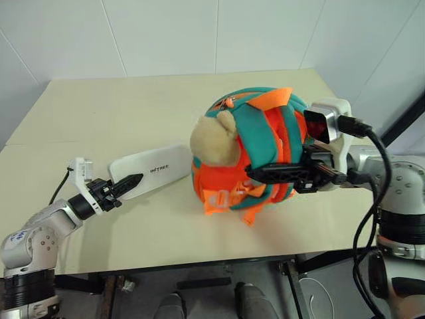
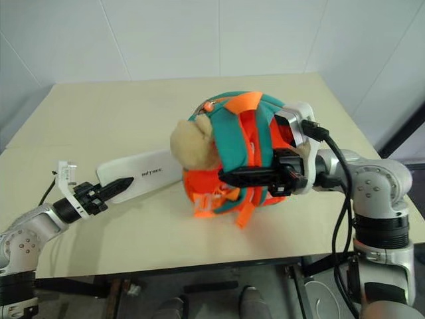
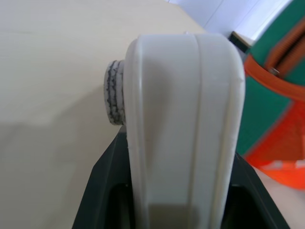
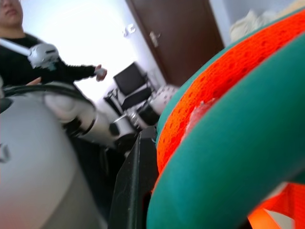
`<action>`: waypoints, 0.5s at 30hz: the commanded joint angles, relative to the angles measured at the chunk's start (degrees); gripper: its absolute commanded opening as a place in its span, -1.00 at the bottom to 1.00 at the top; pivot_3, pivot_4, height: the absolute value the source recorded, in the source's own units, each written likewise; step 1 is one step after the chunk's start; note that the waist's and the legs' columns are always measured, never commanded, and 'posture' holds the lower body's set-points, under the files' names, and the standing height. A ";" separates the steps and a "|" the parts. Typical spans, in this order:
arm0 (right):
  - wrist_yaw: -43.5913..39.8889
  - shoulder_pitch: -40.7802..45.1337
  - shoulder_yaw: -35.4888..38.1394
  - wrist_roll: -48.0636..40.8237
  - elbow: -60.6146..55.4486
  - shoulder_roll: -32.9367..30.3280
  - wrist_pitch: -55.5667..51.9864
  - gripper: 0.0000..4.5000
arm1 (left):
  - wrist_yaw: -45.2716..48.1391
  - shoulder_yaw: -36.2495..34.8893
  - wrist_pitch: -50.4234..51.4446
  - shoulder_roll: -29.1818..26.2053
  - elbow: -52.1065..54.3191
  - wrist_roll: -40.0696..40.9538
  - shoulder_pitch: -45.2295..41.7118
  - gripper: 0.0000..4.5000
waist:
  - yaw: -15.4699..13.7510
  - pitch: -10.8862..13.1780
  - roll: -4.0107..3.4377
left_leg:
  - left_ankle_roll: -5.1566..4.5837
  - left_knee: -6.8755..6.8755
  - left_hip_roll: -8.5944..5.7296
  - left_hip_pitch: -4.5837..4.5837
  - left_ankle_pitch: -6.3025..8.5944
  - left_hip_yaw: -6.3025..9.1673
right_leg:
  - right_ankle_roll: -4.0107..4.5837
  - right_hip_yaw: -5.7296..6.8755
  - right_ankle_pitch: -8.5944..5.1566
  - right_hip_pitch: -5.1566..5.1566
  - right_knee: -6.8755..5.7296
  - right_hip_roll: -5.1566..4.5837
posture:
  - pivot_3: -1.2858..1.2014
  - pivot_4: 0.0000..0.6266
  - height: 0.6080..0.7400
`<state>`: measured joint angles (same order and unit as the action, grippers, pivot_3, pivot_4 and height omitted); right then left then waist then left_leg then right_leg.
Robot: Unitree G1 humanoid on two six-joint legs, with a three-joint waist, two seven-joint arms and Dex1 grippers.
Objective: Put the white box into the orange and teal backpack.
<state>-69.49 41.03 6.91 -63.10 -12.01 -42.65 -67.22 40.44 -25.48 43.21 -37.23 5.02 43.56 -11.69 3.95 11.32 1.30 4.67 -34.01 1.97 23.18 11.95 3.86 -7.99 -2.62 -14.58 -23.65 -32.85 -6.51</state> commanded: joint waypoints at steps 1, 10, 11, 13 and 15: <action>-3.28 -2.53 -1.92 4.99 2.05 -2.92 4.21 -0.97 | 2.98 -4.29 -3.37 -0.92 5.00 2.44 2.02 -0.41 | -0.33 -0.01 0.06 | -0.04 -0.07 0.00 0.03 0.14 -0.10 | 0.00 -0.03 0.00 0.01 0.12 -0.02 | 0.03 -0.52 1.00; -3.33 -7.98 -4.70 9.31 0.02 -2.18 9.81 -0.97 | 5.49 -11.35 0.34 -5.84 16.60 15.75 1.49 -0.41 | -2.39 0.13 0.38 | -0.09 -0.10 0.01 0.18 0.55 -0.21 | -0.18 -0.11 -0.24 -0.16 -0.05 0.00 | 0.03 -0.52 1.00; -2.96 -8.40 -4.57 9.44 0.04 -2.07 10.05 -0.97 | 5.21 -11.55 1.04 -6.71 17.66 17.51 1.03 -0.41 | -2.49 0.13 0.37 | -0.08 -0.12 0.01 0.18 0.58 -0.22 | -0.19 -0.12 -0.27 -0.16 -0.06 -0.01 | 0.03 -0.52 1.00; -2.70 -8.82 -4.50 9.76 0.27 -1.94 10.51 -0.97 | 4.51 -11.53 2.22 -8.03 19.16 20.49 0.30 -0.41 | -2.53 0.13 0.36 | -0.09 -0.15 0.00 0.17 0.61 -0.22 | -0.19 -0.12 -0.30 -0.14 -0.06 -0.02 | 0.03 -0.52 1.00; -2.68 -8.94 -4.57 9.85 0.39 -1.96 10.77 -0.97 | 3.68 -11.33 2.82 -8.64 19.87 22.46 -0.08 -0.41 | -2.41 0.13 0.37 | -0.09 -0.19 0.00 0.15 0.61 -0.22 | -0.18 -0.11 -0.31 -0.10 -0.06 -0.02 | 0.03 -0.52 1.00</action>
<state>-71.94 32.31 1.43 -53.08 -10.13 -44.44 -57.37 44.54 -35.86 45.89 -45.15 22.95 63.15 -11.00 1.54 11.45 1.67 4.58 -34.21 1.97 23.30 12.56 3.64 -8.17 -2.73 -14.89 -23.73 -32.91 -6.53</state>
